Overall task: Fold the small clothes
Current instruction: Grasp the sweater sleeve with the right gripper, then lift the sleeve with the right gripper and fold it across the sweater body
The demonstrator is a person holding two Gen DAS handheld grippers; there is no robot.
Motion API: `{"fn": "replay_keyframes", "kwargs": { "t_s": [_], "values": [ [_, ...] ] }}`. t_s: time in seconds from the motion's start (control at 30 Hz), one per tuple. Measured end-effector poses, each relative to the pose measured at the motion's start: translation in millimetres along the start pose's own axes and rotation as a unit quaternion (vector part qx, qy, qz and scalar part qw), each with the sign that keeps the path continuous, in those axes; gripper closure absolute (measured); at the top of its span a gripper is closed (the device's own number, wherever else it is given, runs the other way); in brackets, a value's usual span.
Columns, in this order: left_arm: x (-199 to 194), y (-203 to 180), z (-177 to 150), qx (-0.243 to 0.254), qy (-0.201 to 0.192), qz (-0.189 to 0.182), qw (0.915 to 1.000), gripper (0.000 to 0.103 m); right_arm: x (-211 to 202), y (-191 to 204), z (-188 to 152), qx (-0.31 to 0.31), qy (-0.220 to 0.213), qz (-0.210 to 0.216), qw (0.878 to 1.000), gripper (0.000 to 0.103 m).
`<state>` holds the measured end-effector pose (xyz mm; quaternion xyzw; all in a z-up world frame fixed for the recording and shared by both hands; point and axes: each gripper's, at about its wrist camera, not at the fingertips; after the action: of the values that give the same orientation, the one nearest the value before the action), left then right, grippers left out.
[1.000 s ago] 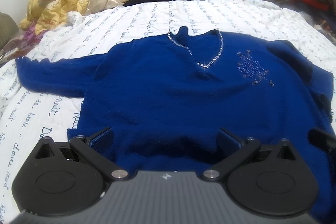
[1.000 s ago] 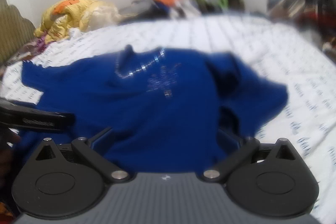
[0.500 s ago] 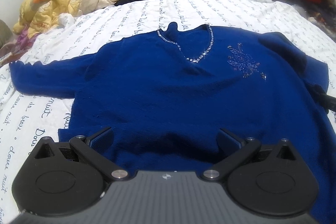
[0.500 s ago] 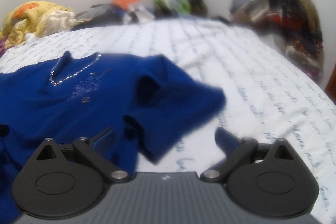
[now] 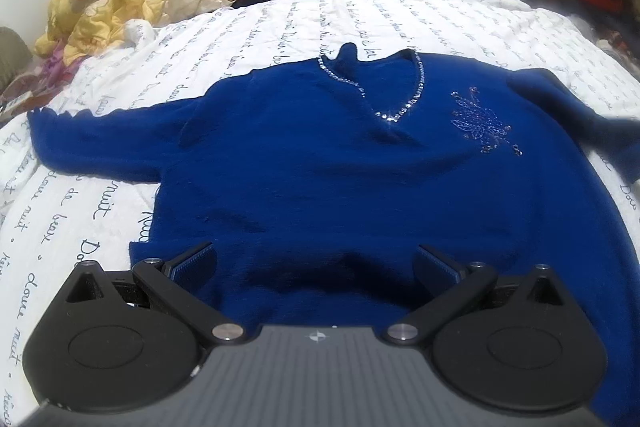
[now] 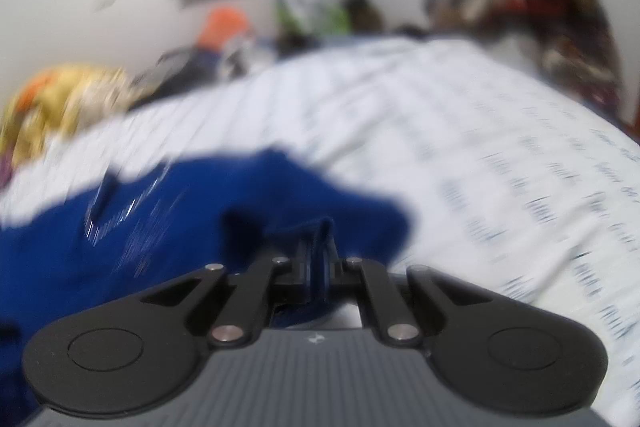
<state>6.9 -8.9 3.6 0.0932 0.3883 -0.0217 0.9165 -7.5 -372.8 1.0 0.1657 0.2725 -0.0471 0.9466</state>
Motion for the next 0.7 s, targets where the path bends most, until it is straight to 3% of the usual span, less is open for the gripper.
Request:
{"fn": "replay_keyframes", "kwargs": {
  "t_s": [0.07, 0.17, 0.37, 0.57, 0.7],
  "values": [
    [-1, 1, 0, -0.002, -0.001, 0.000, 1.0000, 0.000, -7, -28, 21, 0.013, -0.022, -0.037, 0.999, 0.098],
    [0, 1, 0, 0.000, 0.000, 0.002, 1.0000, 0.000, -19, -61, 51, -0.009, -0.063, -0.127, 0.990, 0.098],
    [2, 0, -2, 0.003, 0.004, 0.004, 1.0000, 0.000, -36, -132, 95, 0.034, -0.089, -0.203, 0.975, 0.099],
    [4, 2, -2, 0.002, 0.009, 0.006, 0.9999, 0.000, -25, -188, 104, 0.069, -0.069, -0.258, 0.961, 0.099],
    [6, -1, -2, 0.007, 0.010, 0.006, 0.9999, 0.000, -2, -215, 89, 0.084, -0.011, -0.262, 0.961, 0.097]
  ]
}}
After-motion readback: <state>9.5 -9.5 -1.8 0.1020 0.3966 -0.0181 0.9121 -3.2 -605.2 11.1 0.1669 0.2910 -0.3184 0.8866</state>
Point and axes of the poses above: each gripper's, at about its wrist camera, not at the fingertips, and x roughly the way its jaws point, y to its left, z to its top, and after that the axes turned 5 degrees about x, right-handed
